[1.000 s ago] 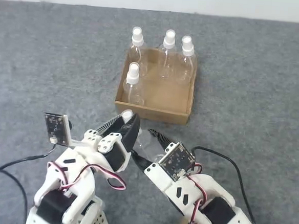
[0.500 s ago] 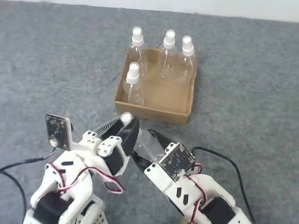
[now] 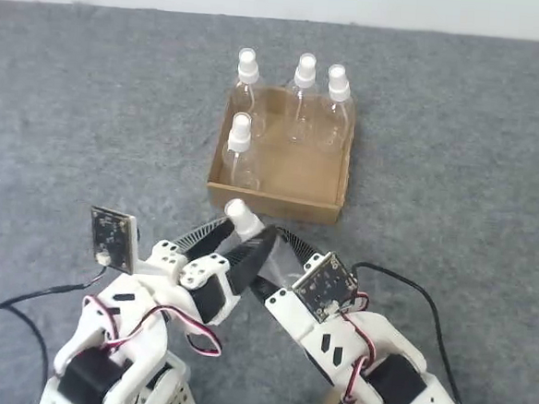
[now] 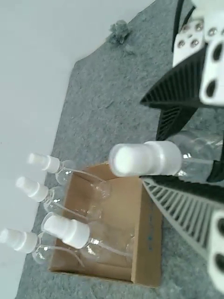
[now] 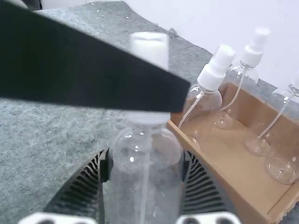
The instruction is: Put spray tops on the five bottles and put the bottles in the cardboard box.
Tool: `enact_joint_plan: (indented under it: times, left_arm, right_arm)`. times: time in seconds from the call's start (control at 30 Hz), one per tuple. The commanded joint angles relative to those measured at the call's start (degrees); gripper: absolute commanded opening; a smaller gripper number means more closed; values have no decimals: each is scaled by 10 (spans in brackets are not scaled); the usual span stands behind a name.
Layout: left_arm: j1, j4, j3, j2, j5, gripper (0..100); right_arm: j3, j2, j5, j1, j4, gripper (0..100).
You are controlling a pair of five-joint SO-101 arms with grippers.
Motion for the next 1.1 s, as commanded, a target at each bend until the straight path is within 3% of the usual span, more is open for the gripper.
enact_joint_plan:
  times: [0.0, 0.23, 0.67, 0.9, 1.07]
  left_arm:
    - [5, 2, -26, -11, -2, 232]
    - [-8, -3, -70, -11, -2, 232]
    - [-146, -3, -106, -11, 1, 232]
    - [-273, -4, -115, -11, 82, 232]
    - [-302, -33, -91, -11, 90, 232]
  right_arm:
    - [-13, -9, 0, 6, -22, 6]
    - [-11, -10, 14, 6, -22, 6]
    - [-10, -13, 21, 6, -22, 6]
    - [-13, -13, 24, 3, -22, 6]
    - [-10, -13, 24, 3, -56, 6]
